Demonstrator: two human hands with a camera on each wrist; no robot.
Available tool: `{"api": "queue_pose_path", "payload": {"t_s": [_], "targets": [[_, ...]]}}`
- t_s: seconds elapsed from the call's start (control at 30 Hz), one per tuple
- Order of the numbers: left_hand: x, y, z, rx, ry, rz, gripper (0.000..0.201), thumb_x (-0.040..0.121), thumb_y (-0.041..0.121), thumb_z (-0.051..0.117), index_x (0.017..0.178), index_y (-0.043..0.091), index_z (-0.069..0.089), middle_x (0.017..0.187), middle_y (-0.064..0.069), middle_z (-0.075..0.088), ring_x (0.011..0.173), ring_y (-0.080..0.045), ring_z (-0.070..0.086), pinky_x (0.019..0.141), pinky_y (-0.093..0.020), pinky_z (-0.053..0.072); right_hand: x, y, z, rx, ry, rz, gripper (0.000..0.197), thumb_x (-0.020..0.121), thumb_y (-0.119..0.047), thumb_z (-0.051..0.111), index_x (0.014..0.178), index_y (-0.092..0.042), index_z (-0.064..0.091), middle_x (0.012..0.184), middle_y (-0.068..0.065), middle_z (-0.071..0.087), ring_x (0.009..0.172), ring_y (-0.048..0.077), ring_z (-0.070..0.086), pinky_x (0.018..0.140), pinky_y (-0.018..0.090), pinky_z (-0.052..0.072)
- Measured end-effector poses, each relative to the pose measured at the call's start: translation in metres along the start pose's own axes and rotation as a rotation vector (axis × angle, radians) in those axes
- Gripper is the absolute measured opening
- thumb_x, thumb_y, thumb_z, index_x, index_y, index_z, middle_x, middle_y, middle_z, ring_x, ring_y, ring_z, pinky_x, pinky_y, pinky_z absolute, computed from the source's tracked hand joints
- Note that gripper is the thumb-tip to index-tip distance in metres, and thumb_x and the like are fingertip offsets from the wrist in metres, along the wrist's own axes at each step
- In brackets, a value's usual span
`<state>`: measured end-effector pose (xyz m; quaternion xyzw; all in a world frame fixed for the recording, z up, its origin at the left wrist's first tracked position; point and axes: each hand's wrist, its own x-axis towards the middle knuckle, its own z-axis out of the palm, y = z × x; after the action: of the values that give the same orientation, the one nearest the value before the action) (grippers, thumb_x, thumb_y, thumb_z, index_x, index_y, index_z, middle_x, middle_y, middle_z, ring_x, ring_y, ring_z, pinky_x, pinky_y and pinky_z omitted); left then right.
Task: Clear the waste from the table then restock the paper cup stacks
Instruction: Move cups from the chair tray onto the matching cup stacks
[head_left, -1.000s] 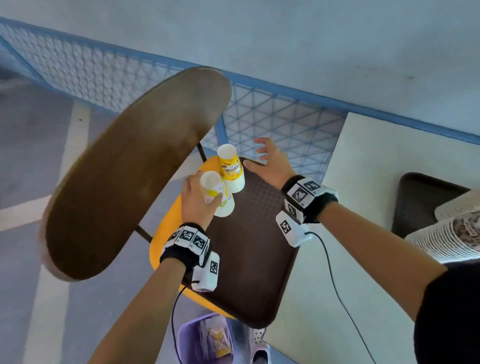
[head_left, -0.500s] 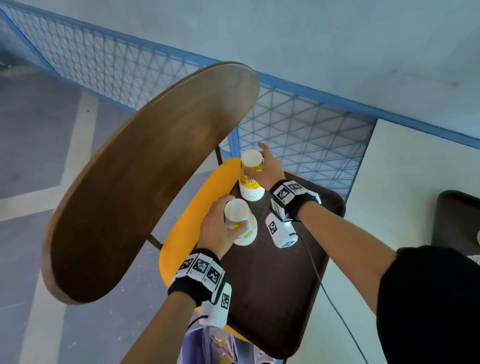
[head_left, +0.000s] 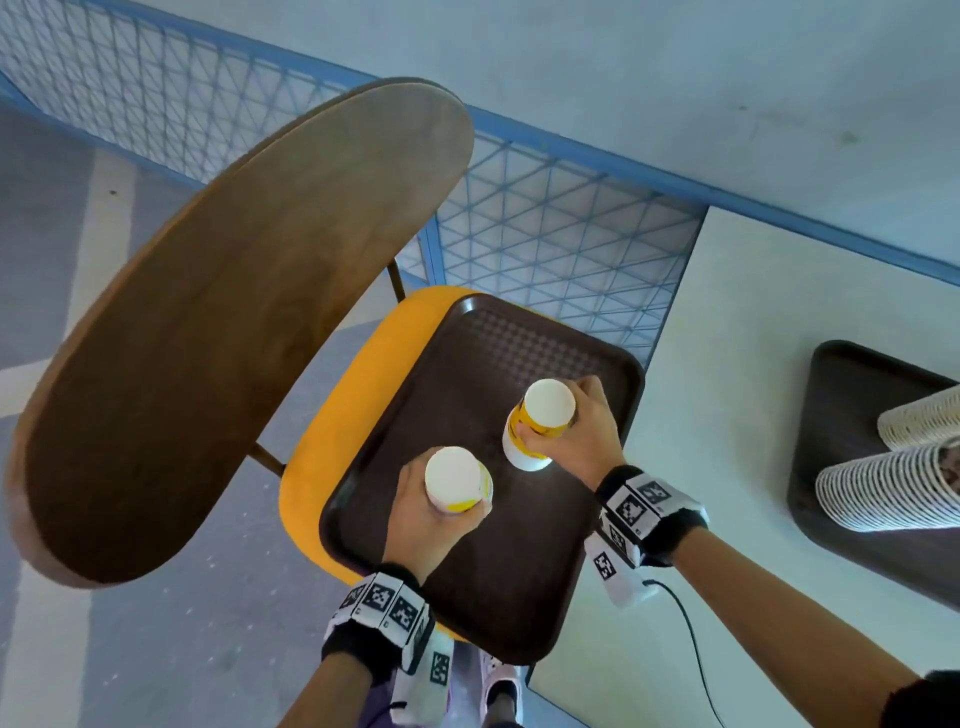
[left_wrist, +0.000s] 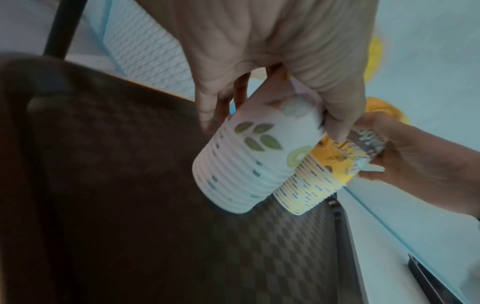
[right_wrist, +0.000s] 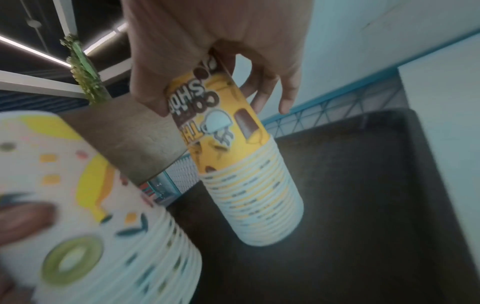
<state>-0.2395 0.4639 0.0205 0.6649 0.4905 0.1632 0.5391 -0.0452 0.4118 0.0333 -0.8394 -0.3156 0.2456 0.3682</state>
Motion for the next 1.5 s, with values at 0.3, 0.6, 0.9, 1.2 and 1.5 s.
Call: {"api": "queue_pose_path", "payload": {"t_s": [0.3, 0.6, 0.9, 1.2, 1.5], "targets": [[0.010, -0.026, 0.036, -0.071, 0.079, -0.138, 0.085, 0.054, 0.019, 0.086, 0.126, 0.026, 0.041, 0.115, 0.005, 0.057, 0.109, -0.013, 0.054, 0.090, -0.024, 0.043, -0.015, 0.047, 0.041, 0.196, 0.028, 0.274, 0.080, 0.048, -0.045, 0.085, 0.119, -0.036, 0.048, 0.117, -0.007, 0.063, 0.110, 0.014, 0.060, 0.099, 0.039, 0.049], [0.003, -0.014, 0.038, -0.046, 0.106, -0.118, 0.075, 0.060, 0.013, 0.083, 0.121, 0.026, 0.043, 0.110, 0.005, 0.057, 0.102, -0.010, 0.052, 0.084, -0.014, 0.039, -0.025, 0.042, 0.032, 0.299, 0.034, 0.270, 0.077, 0.059, -0.032, 0.084, 0.125, -0.030, 0.044, 0.110, -0.007, 0.064, 0.107, 0.017, 0.061, 0.095, 0.032, 0.049], [-0.016, 0.028, 0.057, -0.012, -0.047, 0.027, 0.095, 0.035, 0.049, 0.077, 0.119, 0.012, 0.053, 0.112, -0.003, 0.066, 0.105, -0.016, 0.062, 0.097, -0.036, 0.049, -0.075, 0.045, -0.072, 0.401, 0.012, 0.126, 0.059, 0.063, -0.017, 0.083, 0.111, -0.026, 0.052, 0.088, -0.028, 0.058, 0.076, -0.018, 0.059, 0.068, -0.001, 0.042], [-0.072, 0.101, 0.181, 0.114, -0.324, 0.227, 0.079, 0.042, 0.051, 0.078, 0.108, 0.011, 0.061, 0.104, -0.003, 0.071, 0.099, -0.015, 0.066, 0.091, -0.038, 0.054, -0.151, 0.136, -0.256, 0.338, -0.018, 0.097, 0.062, 0.062, -0.020, 0.084, 0.118, -0.021, 0.055, 0.105, -0.009, 0.067, 0.094, -0.003, 0.063, 0.092, 0.019, 0.049], [-0.144, 0.180, 0.344, 0.057, -0.534, 0.406, 0.079, 0.048, 0.046, 0.078, 0.117, 0.016, 0.056, 0.114, 0.001, 0.067, 0.108, -0.013, 0.063, 0.095, -0.033, 0.050, -0.215, 0.239, -0.390, 0.333, 0.294, 0.267, 0.082, 0.041, -0.048, 0.077, 0.116, -0.025, 0.056, 0.110, -0.005, 0.069, 0.103, 0.013, 0.064, 0.099, 0.041, 0.049]]}}
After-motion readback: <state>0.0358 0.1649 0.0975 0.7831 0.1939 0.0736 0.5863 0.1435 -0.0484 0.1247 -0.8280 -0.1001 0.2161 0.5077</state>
